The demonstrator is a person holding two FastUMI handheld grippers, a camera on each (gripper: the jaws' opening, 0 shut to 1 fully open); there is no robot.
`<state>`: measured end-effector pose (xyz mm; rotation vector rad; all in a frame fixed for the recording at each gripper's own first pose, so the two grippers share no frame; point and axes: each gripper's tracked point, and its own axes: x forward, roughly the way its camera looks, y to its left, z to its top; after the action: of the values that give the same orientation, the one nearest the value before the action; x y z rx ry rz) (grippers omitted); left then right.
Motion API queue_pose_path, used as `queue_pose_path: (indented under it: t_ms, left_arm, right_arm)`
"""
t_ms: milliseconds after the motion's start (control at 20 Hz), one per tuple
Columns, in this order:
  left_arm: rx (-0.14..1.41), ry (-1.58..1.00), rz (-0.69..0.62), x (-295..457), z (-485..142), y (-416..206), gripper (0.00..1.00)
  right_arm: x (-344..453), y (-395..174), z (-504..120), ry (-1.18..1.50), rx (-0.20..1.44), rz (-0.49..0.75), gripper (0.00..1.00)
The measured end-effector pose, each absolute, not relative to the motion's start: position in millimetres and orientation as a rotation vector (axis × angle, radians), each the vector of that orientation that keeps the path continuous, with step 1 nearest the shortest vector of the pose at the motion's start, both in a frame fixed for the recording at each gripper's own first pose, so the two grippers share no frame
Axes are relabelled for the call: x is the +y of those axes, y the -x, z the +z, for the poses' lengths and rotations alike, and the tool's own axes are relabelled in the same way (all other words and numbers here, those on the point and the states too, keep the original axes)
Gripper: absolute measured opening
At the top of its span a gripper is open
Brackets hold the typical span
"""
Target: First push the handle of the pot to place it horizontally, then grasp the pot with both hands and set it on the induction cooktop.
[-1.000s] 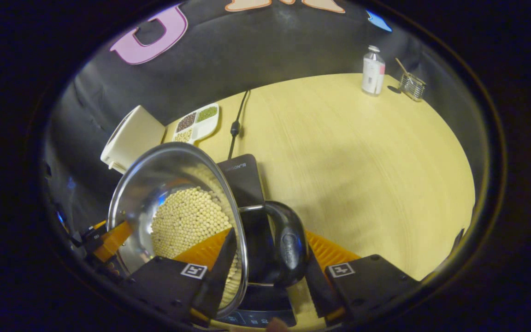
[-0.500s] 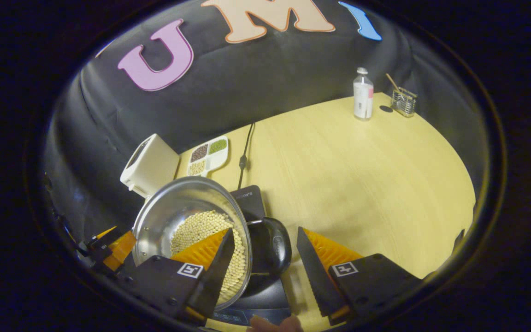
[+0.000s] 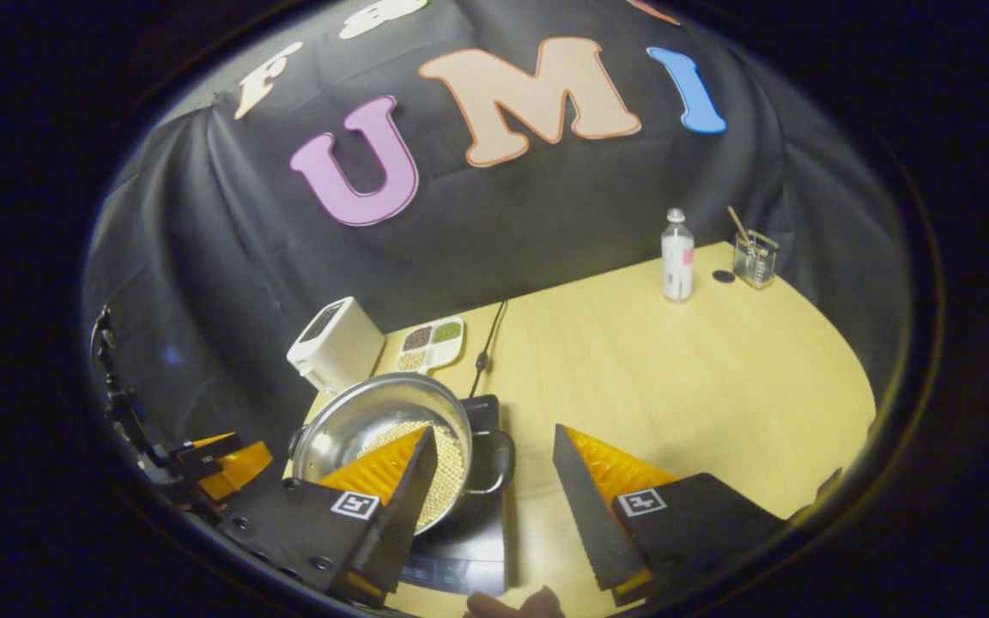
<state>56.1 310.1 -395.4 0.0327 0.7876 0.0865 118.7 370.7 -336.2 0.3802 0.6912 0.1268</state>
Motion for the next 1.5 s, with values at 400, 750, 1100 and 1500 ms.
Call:
queue_pose_path:
  t_ms: [400, 750, 1100, 1500]
  left_arm:
    - [0.715, 0.008, 0.07, 192.9, -310.1, 5.8, 0.89]
    - [0.43, 0.037, 0.063, 118.9, -180.6, 12.2, 0.89]
    - [0.217, -0.005, -0.009, 76.8, -83.9, 27.4, 0.88]
    - [0.196, 0.045, -0.07, 52.6, -77.7, 86.4, 0.88]
  right_arm:
    - [255.5, -57.0, -265.3, -0.187, 0.457, 0.149, 0.82]
    - [170.6, -18.5, -169.6, -0.165, 0.266, 0.094, 0.81]
    - [144.0, 37.4, -71.2, -0.104, 0.104, 0.063, 0.81]
    - [144.1, 94.3, -47.1, -0.085, 0.11, 0.044, 0.82]
